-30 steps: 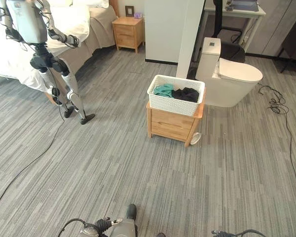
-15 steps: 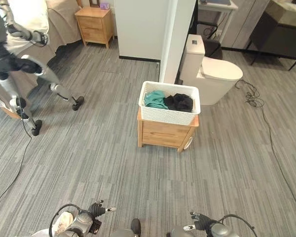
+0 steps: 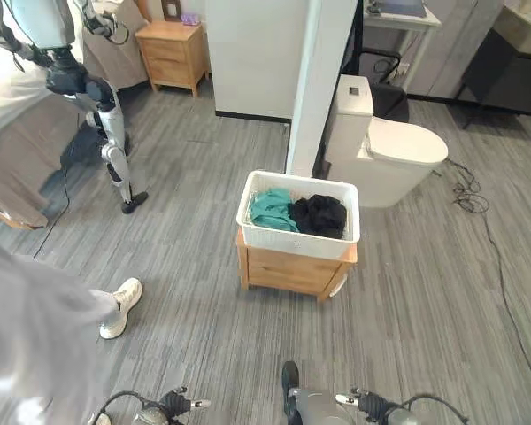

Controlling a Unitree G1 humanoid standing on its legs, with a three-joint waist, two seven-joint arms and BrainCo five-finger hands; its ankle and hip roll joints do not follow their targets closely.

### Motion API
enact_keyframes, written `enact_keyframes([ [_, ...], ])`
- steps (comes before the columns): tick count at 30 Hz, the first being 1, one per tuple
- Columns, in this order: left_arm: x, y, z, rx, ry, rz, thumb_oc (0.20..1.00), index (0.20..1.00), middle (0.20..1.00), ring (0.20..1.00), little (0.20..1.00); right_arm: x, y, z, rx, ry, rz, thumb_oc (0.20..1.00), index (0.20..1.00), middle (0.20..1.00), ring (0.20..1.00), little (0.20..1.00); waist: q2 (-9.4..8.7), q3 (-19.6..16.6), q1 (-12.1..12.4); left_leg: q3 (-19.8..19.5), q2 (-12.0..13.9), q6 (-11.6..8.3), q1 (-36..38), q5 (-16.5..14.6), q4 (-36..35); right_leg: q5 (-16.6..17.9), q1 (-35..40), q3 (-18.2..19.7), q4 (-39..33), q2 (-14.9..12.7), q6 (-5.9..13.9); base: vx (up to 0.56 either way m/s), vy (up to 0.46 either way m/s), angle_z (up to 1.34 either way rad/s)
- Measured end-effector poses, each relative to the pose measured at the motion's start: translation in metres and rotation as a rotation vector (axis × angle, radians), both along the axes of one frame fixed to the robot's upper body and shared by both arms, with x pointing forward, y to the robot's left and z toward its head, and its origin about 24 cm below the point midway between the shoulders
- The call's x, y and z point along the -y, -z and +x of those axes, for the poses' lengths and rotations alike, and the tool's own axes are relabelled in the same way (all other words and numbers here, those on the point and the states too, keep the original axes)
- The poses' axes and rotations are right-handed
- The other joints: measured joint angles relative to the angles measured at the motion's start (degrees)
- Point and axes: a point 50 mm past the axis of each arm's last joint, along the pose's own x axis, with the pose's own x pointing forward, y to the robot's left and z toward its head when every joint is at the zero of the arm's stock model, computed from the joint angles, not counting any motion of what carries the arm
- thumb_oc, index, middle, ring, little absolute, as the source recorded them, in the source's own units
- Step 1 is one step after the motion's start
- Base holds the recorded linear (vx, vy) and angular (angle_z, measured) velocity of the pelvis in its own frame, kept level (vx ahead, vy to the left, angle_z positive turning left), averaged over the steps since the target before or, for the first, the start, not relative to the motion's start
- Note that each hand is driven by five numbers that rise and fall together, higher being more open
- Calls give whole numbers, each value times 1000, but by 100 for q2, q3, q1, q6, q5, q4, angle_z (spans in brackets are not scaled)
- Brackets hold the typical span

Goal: Grab the laundry basket,head to the washer,open it,put in the laundry and shut it.

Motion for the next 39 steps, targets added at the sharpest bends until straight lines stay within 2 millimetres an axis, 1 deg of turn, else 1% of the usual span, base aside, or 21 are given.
enact_keyframes([
  [3,4,2,-3,-8,-3,-10,1000,1000,1000,1000,1000,8,-2,-1,0,-1,-22,1000,1000,1000,1000,1000,18,-210,-3,-309,129,-471,-587,316,1297,-124,333,-78,-242,231,-272,189,-313,3],
  [4,1,-1,4,10,-7,-1,1000,1000,1000,1000,1000,8,-3,0,10,-16,-23,1000,1000,1000,1000,1000,-76,-238,12,-345,144,-586,-1037,694,2063,-206,412,-147,-308,276,-441,81,-156,21],
  [7,-1,-7,22,64,0,2,1000,1000,1000,1000,1000,7,-4,5,20,-62,-38,1000,1000,1000,1000,1000,-339,-77,88,-207,148,-537,-1619,795,2561,-281,558,-199,-378,267,-691,152,-136,12],
  [11,1,-15,45,144,25,0,1000,1000,1000,1000,1000,22,-13,15,63,-94,-90,1000,1000,1000,1000,1000,-423,217,121,461,210,-466,-2121,701,1043,-258,905,-332,-892,294,-651,234,-32,23],
  [12,0,-15,46,145,35,6,1000,1000,1000,1000,1000,24,-14,16,71,-101,-96,1000,1000,1000,1000,1000,-424,219,158,541,93,-540,-2161,779,-56,-233,979,-262,-1131,317,-497,312,52,5],
  [13,-1,-16,47,149,35,9,1000,1000,1000,1000,1000,24,-16,22,85,-107,-99,1000,1000,1000,1000,1000,-420,287,185,508,49,-527,-2127,960,-735,-289,975,-260,-1121,337,-377,349,61,-12],
  [14,-3,-16,45,144,33,14,1000,1000,1000,1000,1000,24,-18,28,98,-116,-103,1000,1000,1000,1000,1000,-318,403,244,492,68,-494,-2137,1396,-1408,-358,1085,-257,-1116,444,-140,344,76,-32],
  [17,-8,-12,33,116,21,22,1000,1000,1000,1000,1000,23,-19,29,107,-149,-107,1000,1000,1000,1000,1000,-112,382,377,365,202,-565,-2333,1872,-1871,-402,1271,-108,-1107,762,-276,285,101,-40],
  [19,-9,-13,35,122,22,24,1000,1000,1000,1000,1000,20,-20,34,122,-178,-108,1000,1000,1000,1000,1000,-116,387,400,371,199,-539,-2454,1962,-1866,-459,1339,-61,-1107,823,-293,488,276,-30],
  [20,-11,-12,29,113,-11,21,1000,1000,1000,1000,1000,17,-19,33,114,-197,-106,1000,1000,1000,1000,1000,-170,366,437,440,229,-308,-2386,2020,-1864,-516,1412,245,-1099,851,-251,364,267,-57],
  [21,-12,-11,26,109,-25,19,1000,1000,1000,1000,1000,15,-20,38,124,-207,-106,1000,1000,1000,1000,1000,-208,349,504,497,175,-257,-2326,2067,-1851,-539,1462,375,-1100,851,-217,364,267,-73],
  [25,-14,-9,19,78,-40,26,1000,1000,1000,1000,1000,11,-13,27,76,-203,-105,1000,1000,1000,1000,1000,-400,203,466,704,-440,257,-2192,1988,-1531,-750,1791,700,-1017,661,55,268,281,-59],
  [26,-13,-8,16,72,-38,24,1000,1000,1000,1000,1000,12,-13,26,76,-205,-104,1000,1000,1000,1000,1000,-283,153,469,756,-453,577,-2142,1968,-1509,-748,1806,705,-839,770,53,168,258,-51],
  [27,-12,-7,14,66,-35,22,1000,1000,1000,1000,1000,11,-12,22,69,-205,-100,1000,1000,1000,1000,1000,-187,89,451,819,-414,708,-2129,1915,-1442,-755,1827,727,-755,860,53,142,229,-57],
  [28,-11,-5,8,48,-28,21,1000,1000,1000,1000,1000,10,-10,14,54,-215,-95,1000,1000,1000,1000,1000,-6,-54,454,840,-289,831,-2114,1920,-1309,-859,1849,755,-582,1036,160,98,157,-48],
  [29,-13,-5,6,43,-15,29,1000,1000,1000,1000,1000,4,-7,9,45,-221,-81,1000,1000,1000,1000,1000,-29,-136,447,895,-272,770,-2103,1799,-1247,-1060,1831,763,-409,1035,204,88,148,-38],
  [30,-13,-5,5,39,-4,34,1000,1000,1000,1000,1000,3,-6,6,39,-223,-73,1000,1000,1000,1000,1000,-40,-155,431,869,-272,809,-2063,1804,-1267,-1282,1719,748,-88,997,328,80,137,-24],
  [31,-11,-5,7,47,0,31,1000,1000,1000,1000,1000,2,-6,6,42,-230,-68,1000,1000,1000,1000,1000,24,-118,439,864,-268,840,-1955,1782,-1368,-1662,1519,674,454,904,290,142,265,-15],
  [32,2,-4,12,64,26,-1,1000,1000,1000,1000,1000,5,-8,5,49,-231,-77,1000,1000,1000,1000,1000,118,-216,349,883,-382,984,-1763,1710,-1517,-1940,1385,642,1001,221,470,106,190,-7],
  [35,1,-12,36,132,67,10,1000,1000,1000,1000,1000,-6,-6,3,57,-235,-44,1000,1000,1000,1000,1000,-145,-270,330,788,-772,1050,-1708,1660,-1559,-1833,1329,901,1245,-785,1000,73,216,30],
  [39,-5,-13,33,138,74,21,1000,1000,1000,1000,1000,-14,-14,24,146,-244,-19,1000,1000,1000,1000,1000,-139,-185,449,837,-673,1136,-1512,1601,-1632,-1857,969,760,2139,-748,1160,23,94,-10],
])
